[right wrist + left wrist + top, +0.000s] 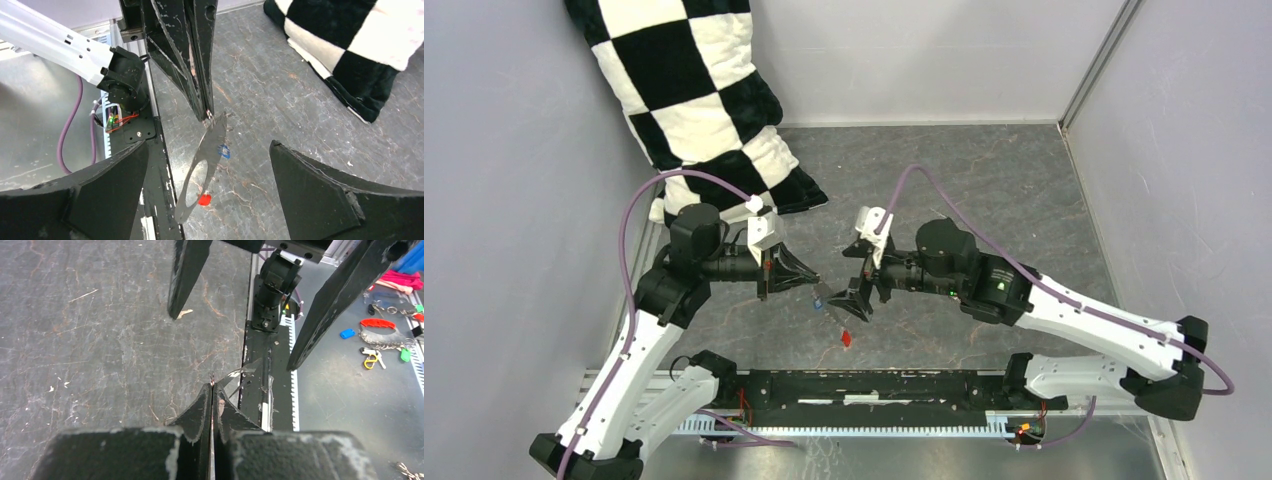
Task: Put the keys on the keyring
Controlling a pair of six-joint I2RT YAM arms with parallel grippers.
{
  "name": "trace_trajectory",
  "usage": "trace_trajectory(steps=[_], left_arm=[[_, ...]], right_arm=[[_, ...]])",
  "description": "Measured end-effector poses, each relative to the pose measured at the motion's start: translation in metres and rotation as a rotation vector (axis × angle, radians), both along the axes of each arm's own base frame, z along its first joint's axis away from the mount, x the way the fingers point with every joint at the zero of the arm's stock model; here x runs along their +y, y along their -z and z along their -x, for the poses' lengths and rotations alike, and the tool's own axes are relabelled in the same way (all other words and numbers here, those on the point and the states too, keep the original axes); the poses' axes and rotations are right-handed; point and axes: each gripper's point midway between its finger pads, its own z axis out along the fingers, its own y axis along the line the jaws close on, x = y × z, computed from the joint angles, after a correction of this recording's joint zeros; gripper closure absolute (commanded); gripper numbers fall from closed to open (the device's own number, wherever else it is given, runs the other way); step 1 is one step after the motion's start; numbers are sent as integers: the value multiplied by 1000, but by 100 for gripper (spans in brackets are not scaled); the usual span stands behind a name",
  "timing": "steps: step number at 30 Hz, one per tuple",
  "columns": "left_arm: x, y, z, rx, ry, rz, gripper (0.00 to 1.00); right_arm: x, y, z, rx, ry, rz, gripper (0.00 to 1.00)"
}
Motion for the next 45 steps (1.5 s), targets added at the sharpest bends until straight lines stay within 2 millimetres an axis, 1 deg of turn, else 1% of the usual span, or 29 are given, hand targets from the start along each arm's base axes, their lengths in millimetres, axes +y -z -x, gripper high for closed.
trace_trajectory(steps=[4, 5, 7, 10, 12, 14, 16, 18, 22, 23, 24, 27, 38, 45], left_arm=[[1, -1, -3, -14, -20, -3, 98], [1, -1, -3, -17, -22, -3, 98], [1, -2, -5, -24, -27, -2, 98], [1, -2, -7, -30, -39, -5, 98], [2, -2, -8, -31, -43, -6, 98], [2, -2, -9, -33, -46, -6, 98], [2, -2, -10, -40, -52, -5, 98], [2, -3, -11, -48, -57, -4, 98], [2, -4, -12, -57, -66, -2, 98], [2, -4, -13, -56, -68, 0, 98], [2, -4, -13, -54, -67, 1, 98], [3, -5, -12, -58, -70, 4, 98], [2, -8, -15, -76, -75, 11, 98], [4, -7, -17, -90, -105, 19, 98]], right_arm=[[-14, -4, 2, 3, 39, -59, 2], [-17, -3, 3, 6, 44, -73, 2], [-20, 4, 5, 20, 53, -88, 2], [-18, 24, 6, 59, 59, -80, 10], [-16, 35, 7, 82, 61, -72, 24], [-12, 42, 8, 95, 66, -68, 36], [-7, 46, 9, 105, 78, -66, 42], [0, 50, 12, 106, 85, -65, 52], [9, 57, 16, 86, 112, -48, 88], [10, 57, 16, 78, 120, -48, 95], [10, 58, 15, 71, 136, -43, 99], [7, 59, 7, 51, 183, -36, 100], [6, 56, 4, 18, 232, -41, 100], [11, 55, 4, 63, 277, -58, 100]])
